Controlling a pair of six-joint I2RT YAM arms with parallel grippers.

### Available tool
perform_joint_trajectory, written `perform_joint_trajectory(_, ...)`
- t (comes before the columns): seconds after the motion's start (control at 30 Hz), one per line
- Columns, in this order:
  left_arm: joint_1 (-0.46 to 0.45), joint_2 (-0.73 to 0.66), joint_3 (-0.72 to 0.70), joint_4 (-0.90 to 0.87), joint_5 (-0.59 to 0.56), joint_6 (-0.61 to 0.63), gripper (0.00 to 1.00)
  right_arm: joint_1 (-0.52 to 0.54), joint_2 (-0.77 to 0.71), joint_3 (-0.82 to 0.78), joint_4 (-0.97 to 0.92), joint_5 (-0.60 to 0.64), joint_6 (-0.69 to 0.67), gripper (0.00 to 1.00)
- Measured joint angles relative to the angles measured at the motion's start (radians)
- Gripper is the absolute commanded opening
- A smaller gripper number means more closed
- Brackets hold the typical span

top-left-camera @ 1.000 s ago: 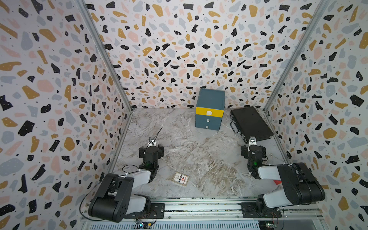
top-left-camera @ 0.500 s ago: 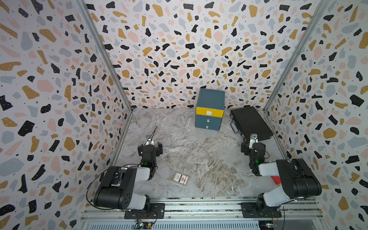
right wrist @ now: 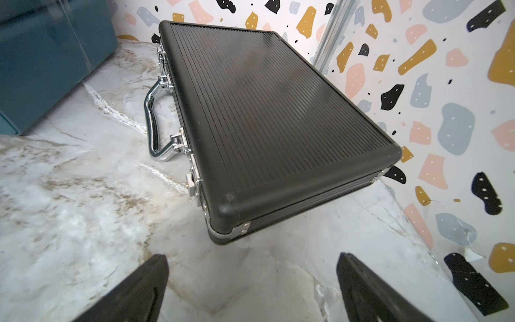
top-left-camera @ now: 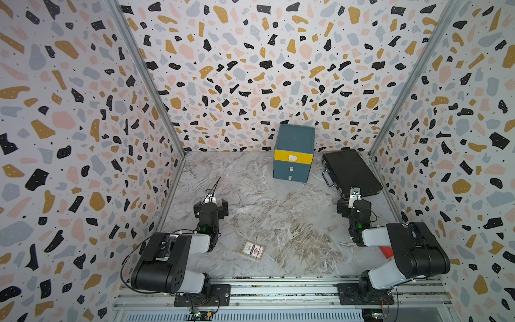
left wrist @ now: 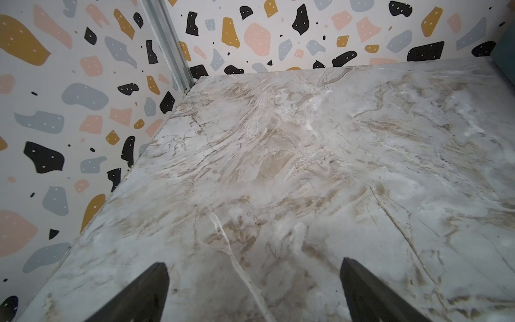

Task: Put the binder clips in the drawer according to color
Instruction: Reset both arms

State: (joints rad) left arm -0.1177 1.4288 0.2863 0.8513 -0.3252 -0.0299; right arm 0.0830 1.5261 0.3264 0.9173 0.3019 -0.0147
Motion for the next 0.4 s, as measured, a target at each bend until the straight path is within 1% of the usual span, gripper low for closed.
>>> perform_joint_trajectory(0.4, 0.0, 0.0, 0.001, -0.006, 0.011, 0.001, 1.0, 0.0, 0.0, 0.0, 0.0, 0.0, 0.0, 1.0)
